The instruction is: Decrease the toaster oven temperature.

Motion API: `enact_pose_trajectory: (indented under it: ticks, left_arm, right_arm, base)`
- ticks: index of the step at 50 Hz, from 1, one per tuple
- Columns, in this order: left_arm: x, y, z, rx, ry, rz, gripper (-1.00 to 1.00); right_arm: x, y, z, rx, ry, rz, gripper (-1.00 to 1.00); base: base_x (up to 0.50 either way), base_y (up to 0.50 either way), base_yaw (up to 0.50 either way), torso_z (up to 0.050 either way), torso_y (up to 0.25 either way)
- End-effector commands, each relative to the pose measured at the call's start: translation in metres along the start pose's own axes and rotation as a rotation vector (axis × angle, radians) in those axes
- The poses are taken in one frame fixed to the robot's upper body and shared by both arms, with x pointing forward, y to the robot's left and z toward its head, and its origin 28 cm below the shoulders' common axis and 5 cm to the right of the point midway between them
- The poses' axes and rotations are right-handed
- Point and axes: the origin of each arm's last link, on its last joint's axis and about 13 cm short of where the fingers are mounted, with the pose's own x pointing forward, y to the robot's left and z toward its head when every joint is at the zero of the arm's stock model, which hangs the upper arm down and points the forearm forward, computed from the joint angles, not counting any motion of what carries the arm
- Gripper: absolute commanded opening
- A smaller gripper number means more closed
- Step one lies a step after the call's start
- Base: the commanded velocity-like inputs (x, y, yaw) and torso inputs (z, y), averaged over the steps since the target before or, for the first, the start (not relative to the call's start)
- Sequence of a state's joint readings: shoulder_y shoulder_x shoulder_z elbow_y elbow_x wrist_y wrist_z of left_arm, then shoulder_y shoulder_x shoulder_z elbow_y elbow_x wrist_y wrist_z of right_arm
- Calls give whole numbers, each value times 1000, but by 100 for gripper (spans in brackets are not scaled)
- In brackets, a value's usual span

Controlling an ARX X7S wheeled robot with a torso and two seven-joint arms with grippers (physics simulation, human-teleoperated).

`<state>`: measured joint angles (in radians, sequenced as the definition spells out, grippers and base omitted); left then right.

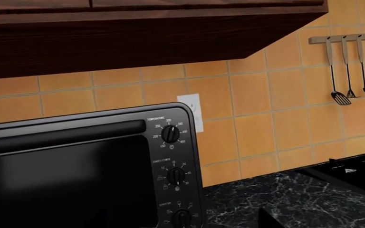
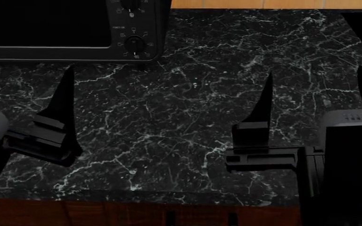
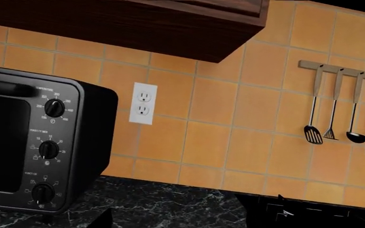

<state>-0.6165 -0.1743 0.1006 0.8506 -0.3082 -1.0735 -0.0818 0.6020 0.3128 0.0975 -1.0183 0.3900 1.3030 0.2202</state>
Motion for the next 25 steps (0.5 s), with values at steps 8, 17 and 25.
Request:
enact_pose_trajectory:
  ticks: [8,17,25]
  left_arm:
    - [-1,-2,0,-5,2,-20,100]
    - [-3,-2,0,-6,8,-29,100]
    - [-4,-2,-3,-10,15,-32,100]
  right_arm:
    - [1,2,2,5,10,32,100]
    - [1,4,2,7,4,50,100]
    - [1,5,3,15,-2,67,100]
  base:
    - [394,-230,0,0,0]
    - [444,-199,0,0,0]
    - [454,-125,0,0,2]
